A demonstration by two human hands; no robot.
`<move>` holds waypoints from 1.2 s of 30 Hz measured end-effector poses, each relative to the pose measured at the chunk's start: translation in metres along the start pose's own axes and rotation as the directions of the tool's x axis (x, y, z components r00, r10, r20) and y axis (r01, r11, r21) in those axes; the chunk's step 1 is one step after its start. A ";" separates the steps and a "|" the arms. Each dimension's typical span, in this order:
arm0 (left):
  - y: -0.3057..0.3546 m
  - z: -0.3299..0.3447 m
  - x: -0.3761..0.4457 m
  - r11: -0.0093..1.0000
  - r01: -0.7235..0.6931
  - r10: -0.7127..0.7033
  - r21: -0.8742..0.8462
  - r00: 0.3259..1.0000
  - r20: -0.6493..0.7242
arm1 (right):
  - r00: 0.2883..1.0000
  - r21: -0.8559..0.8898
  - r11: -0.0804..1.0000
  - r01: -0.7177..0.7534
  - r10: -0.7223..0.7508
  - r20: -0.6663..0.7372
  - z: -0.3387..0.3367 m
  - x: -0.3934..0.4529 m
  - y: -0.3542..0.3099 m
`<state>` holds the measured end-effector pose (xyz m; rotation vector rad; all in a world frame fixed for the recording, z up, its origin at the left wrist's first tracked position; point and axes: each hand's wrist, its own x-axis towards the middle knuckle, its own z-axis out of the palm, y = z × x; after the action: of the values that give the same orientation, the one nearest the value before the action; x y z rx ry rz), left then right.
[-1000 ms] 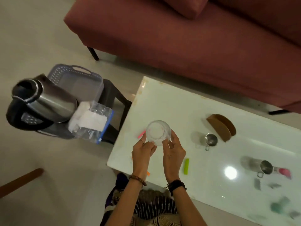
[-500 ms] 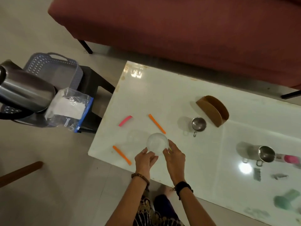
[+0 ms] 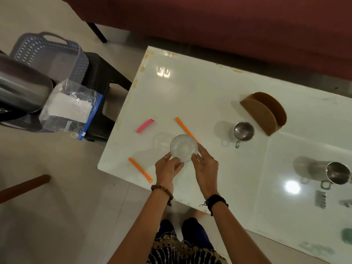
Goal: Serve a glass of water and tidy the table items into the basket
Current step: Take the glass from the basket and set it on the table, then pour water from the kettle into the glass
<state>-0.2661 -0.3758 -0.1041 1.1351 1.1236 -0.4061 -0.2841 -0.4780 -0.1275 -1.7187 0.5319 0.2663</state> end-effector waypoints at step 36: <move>0.343 -0.436 0.179 0.956 -0.294 0.282 -0.011 0.925 -0.256 | 0.826 0.052 0.974 0.222 -0.216 0.520 0.550 -0.026 -0.231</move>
<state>-0.1472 0.1943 -0.0799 1.3114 1.1559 -0.0027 -0.1335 0.0929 -0.0367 -1.6093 -0.0734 0.5520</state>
